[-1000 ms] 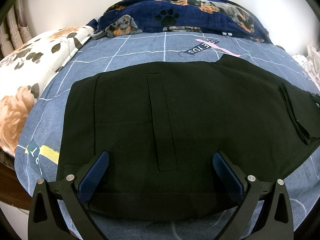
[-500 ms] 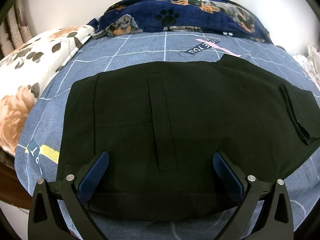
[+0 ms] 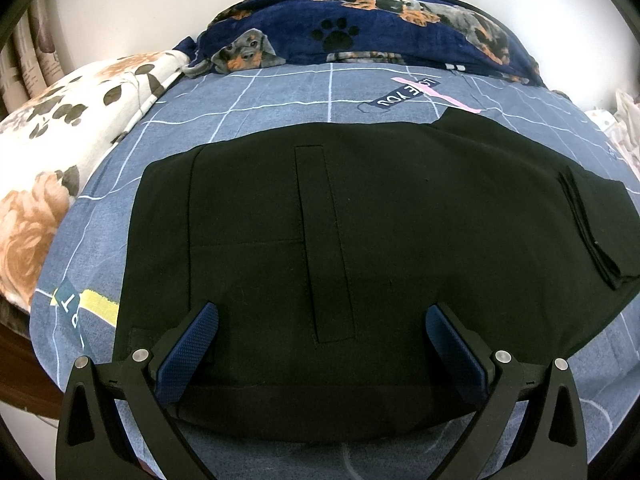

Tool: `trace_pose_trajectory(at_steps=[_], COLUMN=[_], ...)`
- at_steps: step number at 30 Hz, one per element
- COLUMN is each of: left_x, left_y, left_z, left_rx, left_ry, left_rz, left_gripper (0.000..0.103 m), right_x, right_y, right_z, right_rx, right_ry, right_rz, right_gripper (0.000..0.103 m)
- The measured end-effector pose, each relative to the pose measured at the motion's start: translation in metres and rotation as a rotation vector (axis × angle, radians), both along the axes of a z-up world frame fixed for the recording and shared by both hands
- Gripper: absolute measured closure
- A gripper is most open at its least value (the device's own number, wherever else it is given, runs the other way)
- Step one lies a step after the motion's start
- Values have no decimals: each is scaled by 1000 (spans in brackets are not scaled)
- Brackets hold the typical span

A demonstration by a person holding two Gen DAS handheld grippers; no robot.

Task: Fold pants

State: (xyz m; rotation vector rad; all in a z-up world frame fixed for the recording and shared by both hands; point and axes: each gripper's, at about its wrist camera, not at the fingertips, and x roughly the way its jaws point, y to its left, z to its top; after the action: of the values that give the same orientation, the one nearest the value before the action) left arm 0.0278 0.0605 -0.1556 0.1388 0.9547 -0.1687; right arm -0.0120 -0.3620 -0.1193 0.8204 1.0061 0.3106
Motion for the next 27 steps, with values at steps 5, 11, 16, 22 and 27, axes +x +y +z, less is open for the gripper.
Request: trace_pose_trajectory(at_steps=[5, 11, 16, 22, 27], left_x=[0, 0, 0, 3, 4], left_y=[0, -1, 0, 4, 50], left_z=[-1, -1, -1, 6, 50], left_rx=[0, 0, 0, -15, -244], left_ry=[0, 0, 0, 45, 126], left_rz=[0, -1, -1, -11, 46], left_gripper=[0, 0, 0, 0, 0], right_x=[12, 28, 40, 48, 46], right_y=[30, 73, 113, 148, 142], right_z=[45, 69, 67, 51, 50], right_rx=[-80, -7, 139, 126, 146], right_ry=[-69, -134, -153, -99, -95], right_rz=[43, 59, 104, 180, 168], right_gripper=[78, 67, 65, 64, 63])
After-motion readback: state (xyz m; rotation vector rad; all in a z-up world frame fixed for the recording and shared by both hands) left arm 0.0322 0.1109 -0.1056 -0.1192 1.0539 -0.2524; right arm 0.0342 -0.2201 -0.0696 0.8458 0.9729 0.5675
